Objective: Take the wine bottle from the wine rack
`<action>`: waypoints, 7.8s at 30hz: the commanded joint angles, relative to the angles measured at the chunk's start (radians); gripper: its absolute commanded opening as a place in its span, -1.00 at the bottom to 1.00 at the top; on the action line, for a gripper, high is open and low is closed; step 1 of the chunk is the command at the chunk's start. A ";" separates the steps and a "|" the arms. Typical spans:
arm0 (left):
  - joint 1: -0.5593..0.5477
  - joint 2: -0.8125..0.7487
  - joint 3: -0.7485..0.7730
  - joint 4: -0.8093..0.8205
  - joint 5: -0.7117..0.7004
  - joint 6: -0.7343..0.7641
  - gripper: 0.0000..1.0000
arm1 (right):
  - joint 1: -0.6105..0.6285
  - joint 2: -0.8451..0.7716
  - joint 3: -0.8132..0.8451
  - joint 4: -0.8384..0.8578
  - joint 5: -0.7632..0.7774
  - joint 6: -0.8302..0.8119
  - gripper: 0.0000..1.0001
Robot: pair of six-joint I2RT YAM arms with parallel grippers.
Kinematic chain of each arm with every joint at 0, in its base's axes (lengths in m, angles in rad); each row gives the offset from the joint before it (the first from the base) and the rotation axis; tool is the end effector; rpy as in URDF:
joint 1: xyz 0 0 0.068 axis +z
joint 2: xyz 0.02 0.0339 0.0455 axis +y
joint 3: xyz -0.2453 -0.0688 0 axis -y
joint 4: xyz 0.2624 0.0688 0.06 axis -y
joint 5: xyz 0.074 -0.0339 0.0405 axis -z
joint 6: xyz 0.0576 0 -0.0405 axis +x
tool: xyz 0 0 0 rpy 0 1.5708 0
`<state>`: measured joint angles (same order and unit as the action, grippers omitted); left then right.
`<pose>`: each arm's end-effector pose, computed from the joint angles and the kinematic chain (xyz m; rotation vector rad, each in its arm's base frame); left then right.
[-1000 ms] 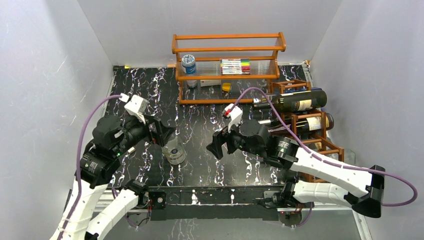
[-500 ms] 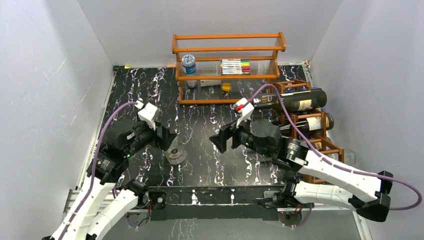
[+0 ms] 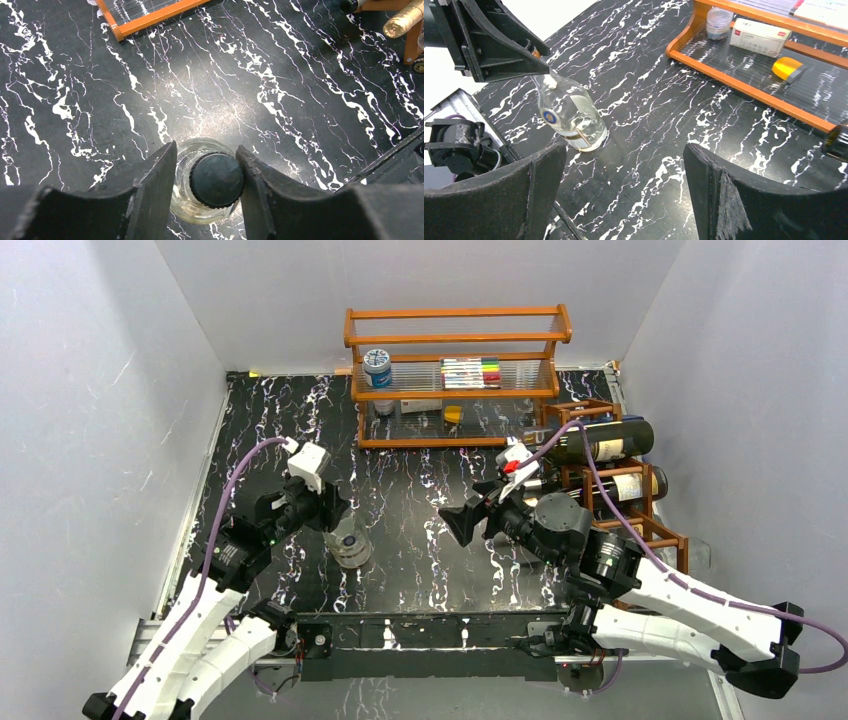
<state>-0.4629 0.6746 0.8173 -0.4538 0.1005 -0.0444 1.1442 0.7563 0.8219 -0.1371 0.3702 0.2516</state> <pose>0.1805 -0.0966 0.3232 0.4635 1.8470 -0.4407 0.1128 0.1979 0.3498 -0.4577 1.6301 0.7585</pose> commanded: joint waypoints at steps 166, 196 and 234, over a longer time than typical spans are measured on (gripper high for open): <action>-0.066 0.214 0.091 0.596 -0.317 0.035 0.96 | -0.550 0.264 0.412 0.043 0.146 -1.130 -1.00; -0.028 0.166 0.092 0.589 -0.494 0.057 0.97 | -0.549 0.448 0.907 -0.302 -0.367 -0.410 -1.00; -0.021 0.141 0.069 0.604 -0.756 0.061 0.96 | -0.320 1.114 0.756 0.702 -0.274 -0.213 -1.00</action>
<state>-0.4915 0.8211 0.8780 0.1261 -0.6502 0.0151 0.8154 1.8706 1.4647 0.3698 0.0975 0.0235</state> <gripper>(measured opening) 0.981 0.419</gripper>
